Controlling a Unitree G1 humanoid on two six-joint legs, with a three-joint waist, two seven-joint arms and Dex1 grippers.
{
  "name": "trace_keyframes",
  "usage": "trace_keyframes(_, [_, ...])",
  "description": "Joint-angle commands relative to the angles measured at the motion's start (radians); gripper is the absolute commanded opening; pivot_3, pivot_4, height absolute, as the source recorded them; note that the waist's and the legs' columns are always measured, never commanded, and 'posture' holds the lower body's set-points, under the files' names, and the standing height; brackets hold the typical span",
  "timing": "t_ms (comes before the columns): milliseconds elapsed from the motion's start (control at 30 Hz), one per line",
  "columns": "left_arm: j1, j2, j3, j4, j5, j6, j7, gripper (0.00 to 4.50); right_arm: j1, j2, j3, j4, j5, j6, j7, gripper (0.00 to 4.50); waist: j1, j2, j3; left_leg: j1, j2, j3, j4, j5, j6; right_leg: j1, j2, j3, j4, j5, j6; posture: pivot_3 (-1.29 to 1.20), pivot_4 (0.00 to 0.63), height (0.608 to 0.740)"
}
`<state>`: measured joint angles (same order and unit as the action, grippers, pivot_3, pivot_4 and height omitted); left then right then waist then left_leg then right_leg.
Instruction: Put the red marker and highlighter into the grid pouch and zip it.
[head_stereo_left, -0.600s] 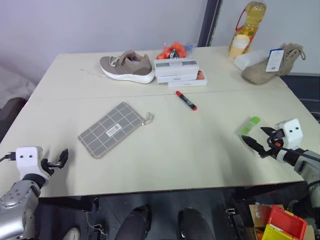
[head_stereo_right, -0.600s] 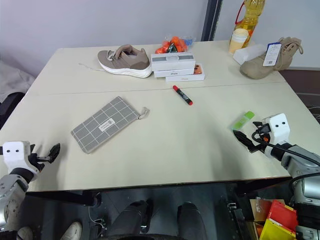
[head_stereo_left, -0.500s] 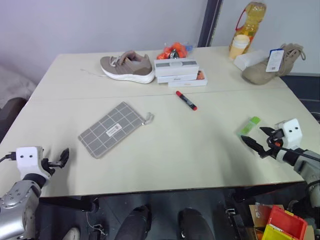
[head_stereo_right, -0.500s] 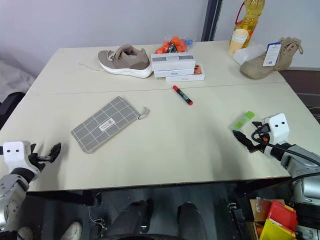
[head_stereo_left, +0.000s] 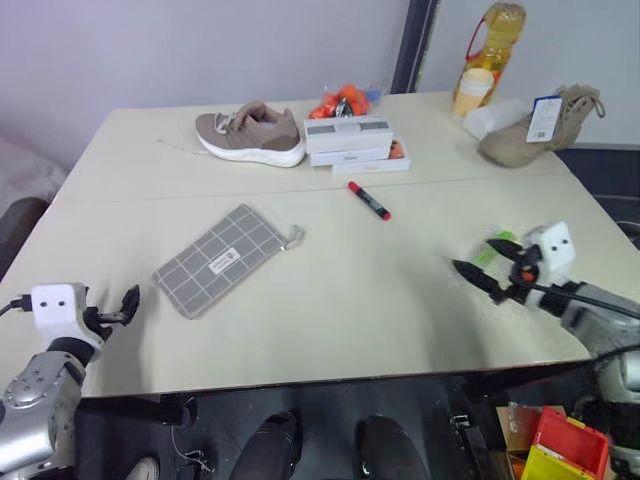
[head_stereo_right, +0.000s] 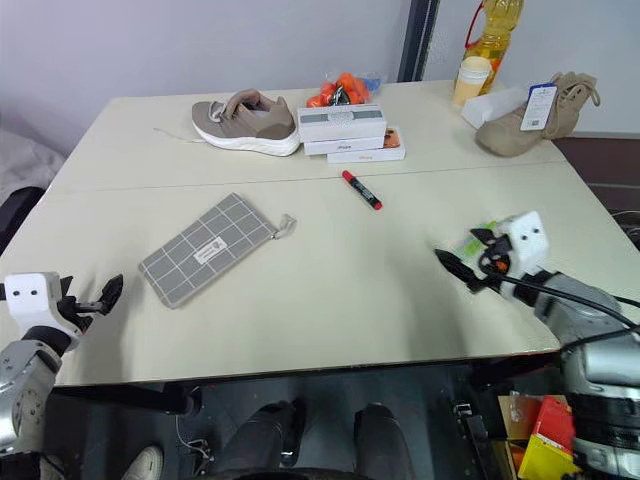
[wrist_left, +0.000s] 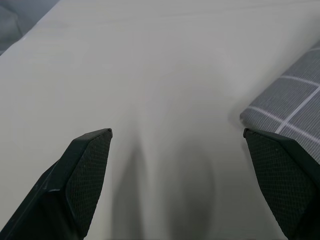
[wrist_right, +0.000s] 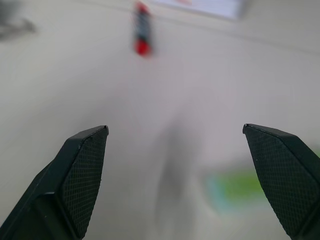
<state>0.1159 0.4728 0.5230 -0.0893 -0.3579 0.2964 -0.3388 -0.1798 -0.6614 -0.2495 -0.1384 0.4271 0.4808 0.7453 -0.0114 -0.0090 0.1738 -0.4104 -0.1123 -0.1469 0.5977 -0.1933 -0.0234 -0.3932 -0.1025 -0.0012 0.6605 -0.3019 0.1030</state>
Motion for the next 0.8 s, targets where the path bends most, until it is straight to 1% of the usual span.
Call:
trace_keyframes(33, [0.013,-0.002,-0.004,-0.022,0.007,-0.036,-0.011,4.5,-0.061,0.052,0.071,-0.095,0.02,0.016,-0.026,4.47,0.001,0.0,0.0,0.0,0.0,0.0,0.0,0.0,0.0,0.0,0.0,0.0,0.0,0.0,0.0,0.0,0.15,0.74])
trace_keyframes(67, [0.013,-0.005,-0.007,-0.023,0.006,-0.039,-0.016,4.5,-0.089,0.085,0.112,-0.105,0.017,0.019,-0.035,4.24,0.0,0.0,0.0,0.0,0.0,0.0,0.0,0.0,0.0,0.0,0.0,0.0,0.0,0.0,0.0,0.0,0.15,0.74])
trace_keyframes(133, [0.011,-0.005,-0.01,-0.019,0.004,-0.045,-0.023,4.5,-0.143,0.143,0.177,-0.104,0.003,0.024,-0.056,3.62,0.001,0.0,0.0,0.0,0.0,0.0,0.0,0.0,0.0,-0.001,0.0,0.0,0.0,0.0,0.0,0.0,0.15,0.74])
trace_keyframes(300, [0.003,0.002,-0.016,-0.006,0.008,-0.057,-0.027,4.5,-0.27,0.252,0.327,0.004,-0.104,0.016,-0.122,1.13,0.002,-0.001,0.0,0.0,0.0,0.0,0.0,0.0,0.0,-0.001,0.0,0.0,0.0,0.0,-0.001,0.0,0.15,0.74])
trace_keyframes(367, [0.015,0.001,-0.016,-0.018,0.003,-0.059,-0.036,4.5,-0.33,0.321,0.385,0.082,-0.153,-0.015,-0.154,0.05,0.0,-0.001,0.0,0.0,0.0,0.0,0.0,0.0,0.0,-0.001,0.0,0.0,0.0,0.001,0.0,0.0,0.15,0.74])
trace_keyframes(567, [0.055,0.035,-0.025,-0.023,0.024,-0.081,-0.082,4.5,-0.472,0.507,0.499,0.295,-0.278,-0.079,-0.24,0.05,-0.007,-0.001,0.0,0.0,0.002,0.001,-0.002,0.0,-0.001,-0.004,0.003,0.003,0.001,0.002,-0.001,0.0,0.15,0.74])
trace_keyframes(633, [0.078,0.054,-0.025,-0.026,0.04,-0.086,-0.103,4.5,-0.533,0.576,0.533,0.408,-0.321,-0.092,-0.27,0.05,-0.01,-0.001,-0.001,0.0,0.003,0.001,-0.002,0.0,-0.001,-0.004,0.005,0.003,0.001,0.002,-0.002,0.0,0.15,0.74])
trace_keyframes(733, [0.116,0.08,-0.021,-0.036,0.054,-0.099,-0.127,4.5,-0.602,0.663,0.536,0.532,-0.338,-0.126,-0.285,0.05,-0.009,-0.001,-0.001,0.0,0.004,0.002,-0.003,0.001,-0.002,-0.008,0.006,0.004,0.002,0.003,-0.004,0.0,0.15,0.74])
trace_keyframes(800, [0.138,0.1,-0.02,-0.042,0.062,-0.106,-0.148,4.5,-0.64,0.71,0.528,0.601,-0.334,-0.114,-0.284,0.05,-0.008,-0.001,-0.001,0.0,0.004,0.002,-0.003,0.001,-0.002,-0.011,0.006,0.004,0.003,0.004,-0.004,0.0,0.15,0.74])
